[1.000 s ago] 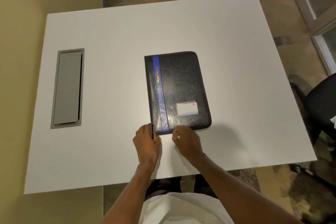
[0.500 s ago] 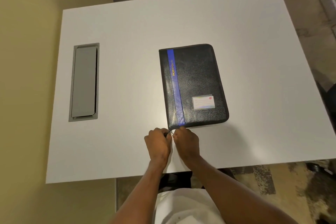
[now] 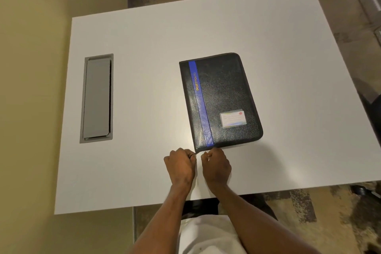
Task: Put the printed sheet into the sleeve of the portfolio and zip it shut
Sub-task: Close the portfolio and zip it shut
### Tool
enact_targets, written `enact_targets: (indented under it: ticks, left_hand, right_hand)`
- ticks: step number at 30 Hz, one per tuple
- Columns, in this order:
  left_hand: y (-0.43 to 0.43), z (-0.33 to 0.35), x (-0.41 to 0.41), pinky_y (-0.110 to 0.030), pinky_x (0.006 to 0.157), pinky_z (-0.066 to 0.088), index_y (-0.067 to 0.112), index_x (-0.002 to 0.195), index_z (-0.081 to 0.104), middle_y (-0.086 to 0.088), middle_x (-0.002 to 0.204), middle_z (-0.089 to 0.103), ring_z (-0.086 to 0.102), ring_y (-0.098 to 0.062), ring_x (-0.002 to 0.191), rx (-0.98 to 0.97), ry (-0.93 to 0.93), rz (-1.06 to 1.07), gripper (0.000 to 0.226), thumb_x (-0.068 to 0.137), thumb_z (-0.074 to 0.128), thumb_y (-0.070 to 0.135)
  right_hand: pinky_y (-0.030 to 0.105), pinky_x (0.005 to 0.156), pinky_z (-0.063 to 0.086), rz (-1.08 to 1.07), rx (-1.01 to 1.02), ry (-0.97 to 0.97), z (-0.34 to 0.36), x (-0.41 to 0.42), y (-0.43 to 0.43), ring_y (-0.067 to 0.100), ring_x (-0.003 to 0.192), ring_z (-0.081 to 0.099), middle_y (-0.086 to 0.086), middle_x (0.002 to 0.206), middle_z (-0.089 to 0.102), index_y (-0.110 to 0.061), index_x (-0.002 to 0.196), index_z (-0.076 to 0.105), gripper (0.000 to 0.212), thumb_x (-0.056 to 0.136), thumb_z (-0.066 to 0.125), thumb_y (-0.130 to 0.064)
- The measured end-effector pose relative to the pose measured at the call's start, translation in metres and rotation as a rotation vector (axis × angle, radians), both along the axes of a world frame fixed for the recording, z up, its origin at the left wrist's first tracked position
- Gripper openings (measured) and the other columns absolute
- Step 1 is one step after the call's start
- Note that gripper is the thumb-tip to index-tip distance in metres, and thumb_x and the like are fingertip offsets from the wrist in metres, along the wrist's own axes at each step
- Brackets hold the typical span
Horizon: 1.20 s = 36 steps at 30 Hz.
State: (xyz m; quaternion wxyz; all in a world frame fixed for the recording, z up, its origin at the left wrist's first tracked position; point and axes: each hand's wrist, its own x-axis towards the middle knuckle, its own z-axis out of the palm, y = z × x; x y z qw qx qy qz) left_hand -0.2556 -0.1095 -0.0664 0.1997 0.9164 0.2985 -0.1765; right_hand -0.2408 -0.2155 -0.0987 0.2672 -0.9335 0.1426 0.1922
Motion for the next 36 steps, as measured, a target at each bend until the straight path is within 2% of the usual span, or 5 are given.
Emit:
enact_targets:
  ticks: [5,11,19,25,36]
  left_hand:
    - [0.001,-0.001,0.000,-0.035,0.081,0.036,0.026,0.079,0.077,0.003,0.077,0.073,0.064,-0.024,0.087,0.022,0.008,-0.010,0.025,0.096,0.059,0.030]
    - [0.005,-0.003,0.000,-0.038,0.087,0.039,0.026,0.089,0.079,0.005,0.086,0.074,0.065,-0.024,0.093,-0.001,-0.005,-0.033,0.023,0.094,0.056,0.025]
    - [-0.056,-0.007,0.039,-0.047,0.119,0.033,0.021,0.143,0.053,-0.008,0.157,0.041,0.038,-0.031,0.145,-0.020,-0.327,-0.588,0.065,0.081,0.072,0.014]
    - [-0.088,-0.032,0.089,-0.062,0.127,0.010,0.029,0.163,0.023,-0.011,0.175,0.002,-0.003,-0.031,0.162,0.014,-0.116,-0.819,0.078,0.099,0.066,0.033]
    - [-0.083,-0.029,0.100,-0.071,0.120,0.018,0.024,0.163,0.023,-0.005,0.175,0.008,0.006,-0.033,0.162,0.038,-0.025,-0.960,0.077,0.096,0.060,0.024]
  right_hand:
    - [0.037,0.064,0.043,-0.088,0.008,-0.110,-0.004,0.003,-0.016,0.040,0.077,0.069,0.010,0.084,0.068,-0.012,0.086,0.059,0.015,0.093,0.067,-0.023]
    - [0.037,0.064,0.045,-0.196,-0.049,-0.185,-0.013,0.018,-0.069,0.040,0.076,0.069,0.007,0.095,0.066,-0.015,0.092,0.058,0.015,0.095,0.067,-0.026]
    - [0.032,0.067,0.047,-0.149,0.026,-0.211,-0.015,0.026,-0.101,0.030,0.084,0.071,0.003,0.097,0.070,-0.014,0.099,0.061,0.007,0.098,0.065,-0.021]
    - [0.024,0.071,0.044,-0.094,0.070,-0.198,-0.013,0.028,-0.108,0.022,0.087,0.073,-0.001,0.100,0.074,-0.017,0.107,0.065,0.011,0.099,0.066,-0.025]
    - [0.032,0.078,0.057,-0.086,0.022,-0.196,-0.014,0.035,-0.141,0.023,0.090,0.075,0.002,0.106,0.075,-0.014,0.115,0.066,0.018,0.101,0.063,-0.026]
